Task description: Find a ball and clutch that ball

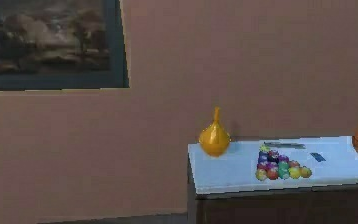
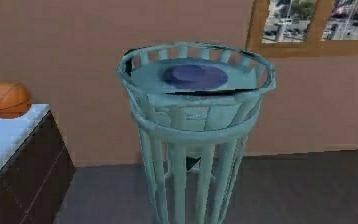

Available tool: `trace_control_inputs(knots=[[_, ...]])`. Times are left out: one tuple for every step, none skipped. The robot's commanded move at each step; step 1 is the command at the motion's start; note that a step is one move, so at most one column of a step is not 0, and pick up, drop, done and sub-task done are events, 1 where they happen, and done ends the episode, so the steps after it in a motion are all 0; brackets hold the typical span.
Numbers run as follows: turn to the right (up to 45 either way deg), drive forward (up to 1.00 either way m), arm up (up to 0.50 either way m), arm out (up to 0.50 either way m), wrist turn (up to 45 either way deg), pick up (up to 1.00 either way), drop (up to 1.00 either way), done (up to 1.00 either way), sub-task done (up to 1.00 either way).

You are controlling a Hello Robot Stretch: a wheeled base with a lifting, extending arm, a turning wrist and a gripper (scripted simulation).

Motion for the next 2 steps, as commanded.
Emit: trace_control_inputs(knots=[[0.0, 0.5, 0.0, 0.0, 0.0, 0.0, 0.0, 0.0, 0.0], [-33.0, 0.0, 0.0, 0.0, 0.0, 0.0, 0.0, 0.0, 0.0]])
